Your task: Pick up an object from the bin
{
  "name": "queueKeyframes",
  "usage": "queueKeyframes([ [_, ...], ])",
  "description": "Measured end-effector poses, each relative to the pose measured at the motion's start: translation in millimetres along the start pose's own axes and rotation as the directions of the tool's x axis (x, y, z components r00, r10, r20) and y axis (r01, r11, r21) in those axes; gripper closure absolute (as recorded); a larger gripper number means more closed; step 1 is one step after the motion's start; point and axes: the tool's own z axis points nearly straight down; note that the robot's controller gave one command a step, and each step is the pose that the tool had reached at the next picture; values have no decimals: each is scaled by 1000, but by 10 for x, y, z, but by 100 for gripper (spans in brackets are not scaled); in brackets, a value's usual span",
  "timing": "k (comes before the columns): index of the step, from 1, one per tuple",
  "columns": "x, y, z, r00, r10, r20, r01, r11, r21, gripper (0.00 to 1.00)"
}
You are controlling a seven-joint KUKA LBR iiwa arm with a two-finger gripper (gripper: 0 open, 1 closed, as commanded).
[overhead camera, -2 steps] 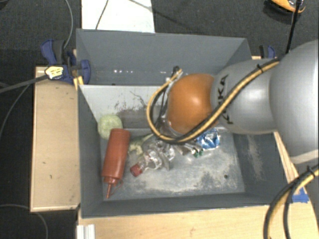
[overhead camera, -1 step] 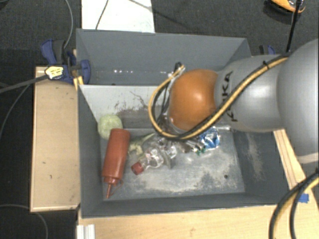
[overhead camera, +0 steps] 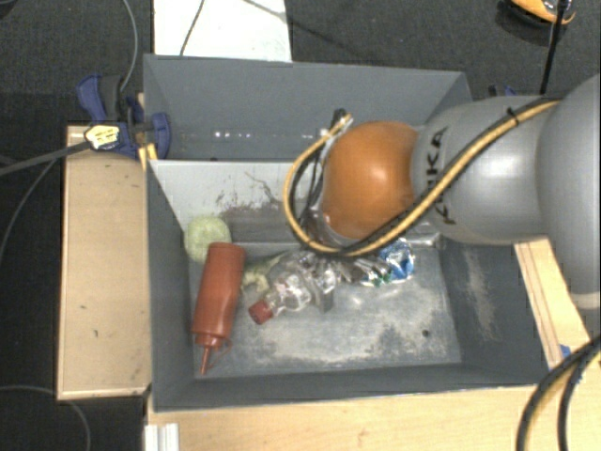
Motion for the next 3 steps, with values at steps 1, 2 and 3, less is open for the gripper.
queueKeyframes([
  [1, -8, -2, -148, 1000, 2, 3, -2, 1000, 1, 100],
  [2, -7, -1, -240, 1000, 5, 2, -5, 1000, 1, 100],
  [3, -6, 0, -348, 1000, 8, 2, -8, 1000, 0, 100],
])
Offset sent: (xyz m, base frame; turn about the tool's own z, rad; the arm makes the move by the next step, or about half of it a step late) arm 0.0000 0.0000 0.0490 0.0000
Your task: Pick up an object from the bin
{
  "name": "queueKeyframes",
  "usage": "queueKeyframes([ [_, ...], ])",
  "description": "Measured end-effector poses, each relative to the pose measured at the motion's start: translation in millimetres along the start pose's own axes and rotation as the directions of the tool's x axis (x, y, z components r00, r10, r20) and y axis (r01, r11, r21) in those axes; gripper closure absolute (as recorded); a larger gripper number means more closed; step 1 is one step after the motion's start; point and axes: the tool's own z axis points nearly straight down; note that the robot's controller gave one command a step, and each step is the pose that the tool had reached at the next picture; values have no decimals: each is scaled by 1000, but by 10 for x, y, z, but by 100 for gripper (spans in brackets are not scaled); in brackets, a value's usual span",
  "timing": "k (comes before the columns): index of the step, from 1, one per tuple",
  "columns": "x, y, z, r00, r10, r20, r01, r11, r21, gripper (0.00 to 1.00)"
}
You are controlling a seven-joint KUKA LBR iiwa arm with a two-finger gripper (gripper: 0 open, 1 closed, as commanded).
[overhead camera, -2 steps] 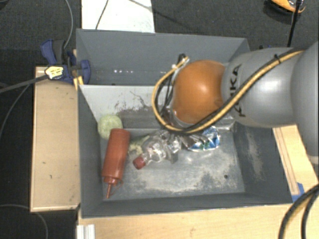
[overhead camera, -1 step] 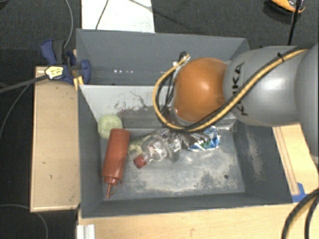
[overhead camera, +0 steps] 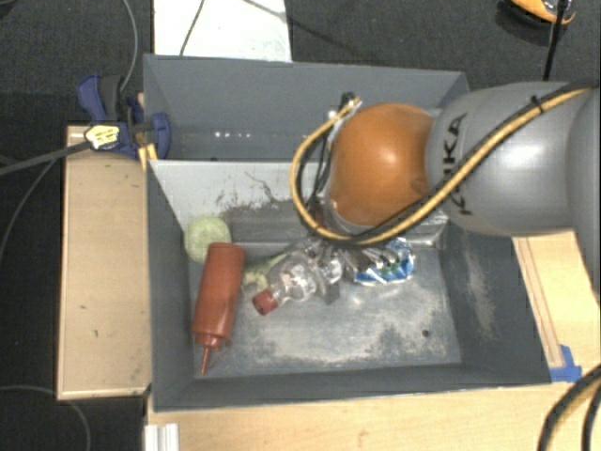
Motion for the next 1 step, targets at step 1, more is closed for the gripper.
queueKeyframes([
  [1, -4, -1, -126, 1000, 2, 1, -2, 1000, 0, 100],
])
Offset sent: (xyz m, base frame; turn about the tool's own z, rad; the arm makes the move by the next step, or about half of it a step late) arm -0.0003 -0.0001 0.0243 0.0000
